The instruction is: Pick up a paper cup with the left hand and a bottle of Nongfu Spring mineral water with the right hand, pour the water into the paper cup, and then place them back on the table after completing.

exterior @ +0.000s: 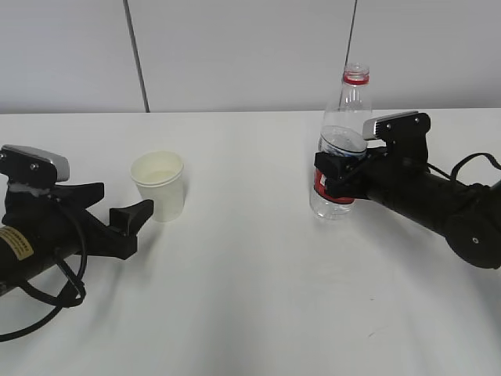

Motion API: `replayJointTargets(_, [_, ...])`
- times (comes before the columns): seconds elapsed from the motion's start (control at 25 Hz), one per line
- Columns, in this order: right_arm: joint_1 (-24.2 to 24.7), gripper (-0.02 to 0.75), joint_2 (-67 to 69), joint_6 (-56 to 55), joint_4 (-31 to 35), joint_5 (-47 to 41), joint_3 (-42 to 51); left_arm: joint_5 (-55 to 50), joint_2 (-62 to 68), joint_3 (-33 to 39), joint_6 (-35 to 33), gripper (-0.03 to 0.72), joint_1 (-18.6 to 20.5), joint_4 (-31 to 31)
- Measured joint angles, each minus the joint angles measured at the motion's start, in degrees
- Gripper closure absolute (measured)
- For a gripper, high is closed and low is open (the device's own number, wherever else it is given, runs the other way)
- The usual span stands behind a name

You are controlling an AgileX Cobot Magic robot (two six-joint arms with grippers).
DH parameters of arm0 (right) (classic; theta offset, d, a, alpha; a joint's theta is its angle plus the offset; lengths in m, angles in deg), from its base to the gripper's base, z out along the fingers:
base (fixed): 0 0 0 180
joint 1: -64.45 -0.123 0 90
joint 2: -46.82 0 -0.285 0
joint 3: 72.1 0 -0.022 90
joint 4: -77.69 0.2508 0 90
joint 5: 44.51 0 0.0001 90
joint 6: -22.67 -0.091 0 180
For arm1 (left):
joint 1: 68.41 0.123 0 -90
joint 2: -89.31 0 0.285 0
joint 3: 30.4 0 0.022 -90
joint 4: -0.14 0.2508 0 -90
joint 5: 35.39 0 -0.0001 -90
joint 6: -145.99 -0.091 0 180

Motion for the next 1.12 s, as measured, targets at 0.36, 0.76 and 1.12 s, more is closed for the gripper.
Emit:
replayJointTargets(0.36, [0.0,0.122,0.0,1.0,-1.3,0.9,0.0,0.0,-0.2,0.0,0.0,0.134,0.0,0.0])
replayJointTargets(0.76, [0.0,0.11,-2.3,1.1,-0.8,2.6,4.3,0.0,-0.2,0.0,-0.1,0.134,0.0,0.0])
replayJointTargets(1.12, [0.0,0.111,-3.1,1.1,1.4,8.0,11.4,0.0,-0.2,0.0,-0.1,0.134,0.0,0.0])
